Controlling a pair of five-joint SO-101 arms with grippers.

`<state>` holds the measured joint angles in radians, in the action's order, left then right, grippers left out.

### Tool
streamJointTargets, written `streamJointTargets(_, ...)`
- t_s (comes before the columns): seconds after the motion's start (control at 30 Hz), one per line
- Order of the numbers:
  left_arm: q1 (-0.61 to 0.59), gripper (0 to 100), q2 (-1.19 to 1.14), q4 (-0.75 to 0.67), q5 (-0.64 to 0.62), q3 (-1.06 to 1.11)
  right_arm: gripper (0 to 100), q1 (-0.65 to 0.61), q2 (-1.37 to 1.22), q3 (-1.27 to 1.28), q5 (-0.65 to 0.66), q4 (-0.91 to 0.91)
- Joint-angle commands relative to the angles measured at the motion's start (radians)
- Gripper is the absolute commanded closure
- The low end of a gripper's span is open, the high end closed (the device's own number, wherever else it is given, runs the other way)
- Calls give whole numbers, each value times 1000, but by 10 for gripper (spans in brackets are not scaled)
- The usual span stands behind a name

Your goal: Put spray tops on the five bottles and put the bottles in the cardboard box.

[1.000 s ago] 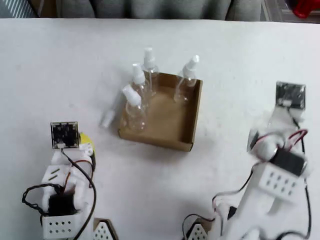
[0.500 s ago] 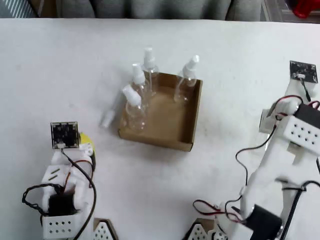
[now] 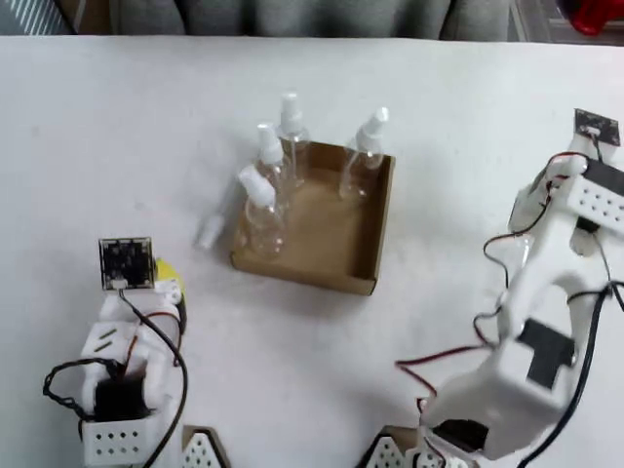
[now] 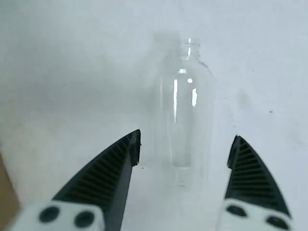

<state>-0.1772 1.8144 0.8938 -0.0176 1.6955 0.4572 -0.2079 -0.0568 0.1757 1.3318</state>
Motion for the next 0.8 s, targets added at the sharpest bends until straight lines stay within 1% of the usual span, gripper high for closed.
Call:
streamJointTargets(0.0,4,976,13,6,8,-3,751,1,-97,-141,-9,5)
streamJointTargets(0.23,4,976,13,6,8,-3,751,1,-306,-296,-9,5)
streamJointTargets(0.53,4,976,13,6,8,-3,756,2,-449,-394,-8,7)
streamJointTargets(0.6,4,976,13,6,8,-3,801,2,-453,-408,-3,7)
streamJointTargets(0.73,4,976,13,6,8,-3,982,2,-435,-425,-8,7)
streamJointTargets(0.77,4,976,13,6,8,-3,988,4,-427,-428,-8,8)
